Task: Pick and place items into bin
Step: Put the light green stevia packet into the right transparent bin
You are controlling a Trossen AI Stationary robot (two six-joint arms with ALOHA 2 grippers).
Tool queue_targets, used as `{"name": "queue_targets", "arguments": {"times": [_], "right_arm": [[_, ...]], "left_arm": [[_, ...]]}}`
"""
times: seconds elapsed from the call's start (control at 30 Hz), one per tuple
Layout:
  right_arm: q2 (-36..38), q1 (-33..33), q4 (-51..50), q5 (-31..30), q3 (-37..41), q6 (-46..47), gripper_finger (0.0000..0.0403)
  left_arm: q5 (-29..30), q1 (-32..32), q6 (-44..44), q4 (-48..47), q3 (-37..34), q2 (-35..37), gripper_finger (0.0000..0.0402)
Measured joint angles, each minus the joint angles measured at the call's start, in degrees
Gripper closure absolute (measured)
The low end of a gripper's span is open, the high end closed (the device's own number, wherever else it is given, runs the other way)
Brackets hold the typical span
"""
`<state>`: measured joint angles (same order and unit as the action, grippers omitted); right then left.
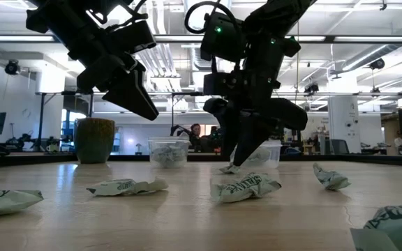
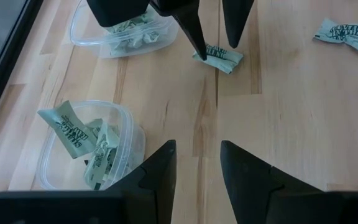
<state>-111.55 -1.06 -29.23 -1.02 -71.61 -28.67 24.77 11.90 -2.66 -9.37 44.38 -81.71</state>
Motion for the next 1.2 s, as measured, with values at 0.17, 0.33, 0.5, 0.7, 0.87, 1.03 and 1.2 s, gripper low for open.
{"name": "queue_targets", "arguments": {"times": [0.17, 0.33, 0.5, 0.7, 0.87, 1.03, 1.2], "right_arm": [[0.00, 0.45, -0.01, 2.26, 0.12, 1.29, 0.0239], [0.00, 0.70, -0.07, 2.99, 0.33, 1.62, 0.0236], [-1.07, 0.74, 0.22, 2.99, 0.26, 1.61, 0.0236], [-3.39, 0.76, -0.77, 3.22, -1.32, 1.23, 0.0236], [-3.45, 1.16, -1.93, 3.24, -2.10, 1.07, 0.0237], [-3.54, 1.54, -2.86, 3.71, -2.48, 1.07, 0.0253], [-3.56, 1.57, -3.17, 4.58, -2.49, 1.05, 0.0284]], "left_arm": [[0.00, 0.01, 0.00, 0.29, -0.01, 0.00, 0.0292], [0.00, 0.00, 0.00, 0.51, -0.02, 0.00, 0.0292], [-0.01, 0.02, 0.02, 1.37, -0.02, 0.00, 0.0292], [-0.02, 0.02, 0.02, 1.38, -0.02, -0.02, 0.0292], [-0.02, 0.00, 0.02, 1.24, -0.06, -0.02, 0.0292], [-0.02, 0.00, 0.04, 1.33, -0.51, -0.02, 0.0292], [-0.02, 0.00, 0.04, 1.33, -0.76, -0.02, 0.0292]]}}
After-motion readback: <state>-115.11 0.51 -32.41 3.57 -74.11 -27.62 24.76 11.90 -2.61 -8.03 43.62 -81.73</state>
